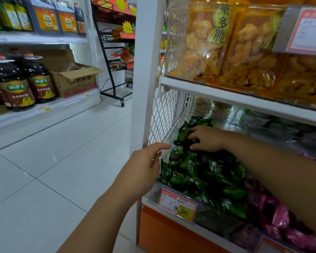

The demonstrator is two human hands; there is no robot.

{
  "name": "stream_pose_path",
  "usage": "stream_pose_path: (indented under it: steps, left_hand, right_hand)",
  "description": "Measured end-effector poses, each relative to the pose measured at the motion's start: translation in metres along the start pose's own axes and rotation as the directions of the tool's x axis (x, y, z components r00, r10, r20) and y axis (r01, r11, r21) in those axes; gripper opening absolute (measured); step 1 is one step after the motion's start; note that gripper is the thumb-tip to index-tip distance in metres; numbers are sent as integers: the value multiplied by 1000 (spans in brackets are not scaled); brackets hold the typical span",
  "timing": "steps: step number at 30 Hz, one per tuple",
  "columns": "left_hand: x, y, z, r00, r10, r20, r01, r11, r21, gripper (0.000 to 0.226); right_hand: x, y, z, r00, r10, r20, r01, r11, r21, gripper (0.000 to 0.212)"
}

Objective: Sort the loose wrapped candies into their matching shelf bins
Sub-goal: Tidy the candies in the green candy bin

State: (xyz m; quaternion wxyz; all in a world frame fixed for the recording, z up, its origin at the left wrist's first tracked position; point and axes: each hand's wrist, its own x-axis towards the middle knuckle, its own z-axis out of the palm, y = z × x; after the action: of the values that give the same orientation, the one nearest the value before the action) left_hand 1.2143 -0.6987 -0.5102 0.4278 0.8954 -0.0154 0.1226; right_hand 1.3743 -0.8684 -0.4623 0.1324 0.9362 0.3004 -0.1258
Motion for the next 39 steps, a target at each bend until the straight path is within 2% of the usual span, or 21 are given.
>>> stream_pose_path:
  steps: [4, 6, 8, 12, 16, 20, 23, 25, 30, 36, 39]
  left_hand:
    - [1, 3, -1, 1000, -1, -9, 1, 1000, -1, 48]
    - [1, 4, -1, 1000, -2, -13, 2, 1000, 6, 48]
    - [0, 5, 0, 1000, -1, -16, 1, 1000, 18, 48]
    - [0, 4, 1, 1000, -24, -7, 24, 1000, 5, 47]
    - [0, 4, 0, 1000, -14, 3, 14, 1000, -1, 48]
    - [-1, 4, -1, 1000, -16, 12, 16, 1000, -9, 47]
    - [-1, 3, -2, 1000, -12, 16, 12, 1000, -14, 48]
    - [-1, 4, -2, 1000, -16, 18, 16, 1000, -19, 48]
    - [-1, 5, -1, 1000, -23, 15, 23, 1000, -18, 48]
    - [0, 4, 0, 1000, -20, 16, 20, 1000, -5, 48]
    - [0, 5, -1, 1000, -18, 14, 18, 1000, -1, 48]
  right_hand:
    - [-21, -15, -13, 960, -45, -276, 136, 938, 318, 31]
    - [-24, -33, -11, 967, -78, -244, 181, 882, 435, 26]
    - [-19, -48, -4, 988, -119, -100, 153, 854, 497, 25]
    - [-2, -56, 6, 996, -49, 72, 13, 899, 437, 32]
    - [8, -53, 6, 991, 68, 112, -108, 910, 400, 32]
    - [16, -43, 14, 995, 78, 65, -97, 927, 362, 37]
    - [20, -37, 18, 996, 80, 33, -87, 916, 392, 49]
    - [22, -34, 18, 997, 71, 13, -70, 908, 413, 46]
    - [23, -30, 15, 999, 47, -9, -38, 902, 429, 55]
    - [31, -31, 16, 996, 52, -73, -16, 906, 423, 54]
    - [37, -35, 17, 985, 85, -148, -14, 903, 428, 38]
